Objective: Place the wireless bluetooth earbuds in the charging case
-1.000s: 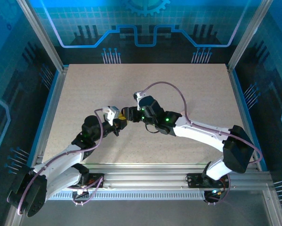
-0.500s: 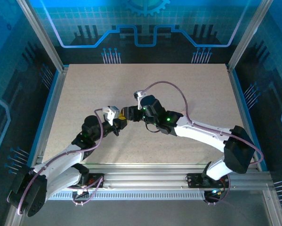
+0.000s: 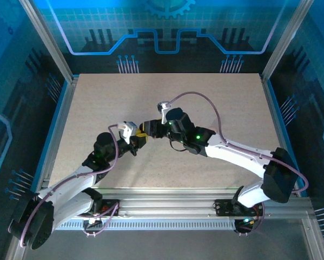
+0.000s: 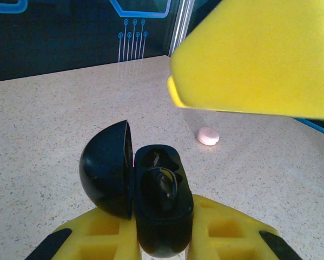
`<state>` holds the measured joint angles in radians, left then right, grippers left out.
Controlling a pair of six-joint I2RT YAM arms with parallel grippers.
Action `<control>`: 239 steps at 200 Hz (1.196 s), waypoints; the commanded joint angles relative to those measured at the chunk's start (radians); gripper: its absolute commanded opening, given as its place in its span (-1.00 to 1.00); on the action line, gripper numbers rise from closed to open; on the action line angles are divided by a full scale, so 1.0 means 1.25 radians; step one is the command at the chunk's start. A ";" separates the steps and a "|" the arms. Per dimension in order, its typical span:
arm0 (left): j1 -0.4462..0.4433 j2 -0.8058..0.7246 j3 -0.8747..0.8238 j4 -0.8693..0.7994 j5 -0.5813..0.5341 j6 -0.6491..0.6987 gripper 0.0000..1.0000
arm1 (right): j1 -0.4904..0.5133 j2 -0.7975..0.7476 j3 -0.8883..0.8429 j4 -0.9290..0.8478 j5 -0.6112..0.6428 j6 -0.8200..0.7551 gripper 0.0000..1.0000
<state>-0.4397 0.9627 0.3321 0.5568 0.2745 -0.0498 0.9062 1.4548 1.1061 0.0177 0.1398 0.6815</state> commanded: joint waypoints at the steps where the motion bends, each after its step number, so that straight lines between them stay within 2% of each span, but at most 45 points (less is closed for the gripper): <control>1: 0.000 -0.004 0.025 0.017 0.000 0.015 -0.77 | -0.014 -0.023 -0.008 0.017 -0.014 0.007 0.06; 38: 0.000 -0.002 0.038 -0.030 -0.058 0.015 -0.78 | -0.039 -0.024 0.000 -0.043 -0.022 0.024 0.06; 92: 0.000 0.010 0.045 -0.069 -0.117 0.000 -0.78 | -0.090 0.039 0.083 -0.268 -0.085 0.006 0.03; 130: 0.000 0.012 0.050 -0.100 -0.134 -0.001 -0.78 | -0.127 0.134 0.188 -0.424 -0.139 -0.076 0.00; 187: 0.005 0.002 0.057 -0.145 -0.154 0.006 -0.78 | -0.181 0.330 0.421 -0.665 -0.108 -0.287 -0.03; 239: 0.009 -0.007 0.056 -0.164 -0.160 0.008 -0.78 | -0.220 0.474 0.544 -0.741 -0.103 -0.384 -0.05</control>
<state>-0.4377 0.9733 0.3717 0.3653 0.0929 -0.0502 0.6575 1.9873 1.7329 -0.8017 0.0143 0.2905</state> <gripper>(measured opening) 0.191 0.476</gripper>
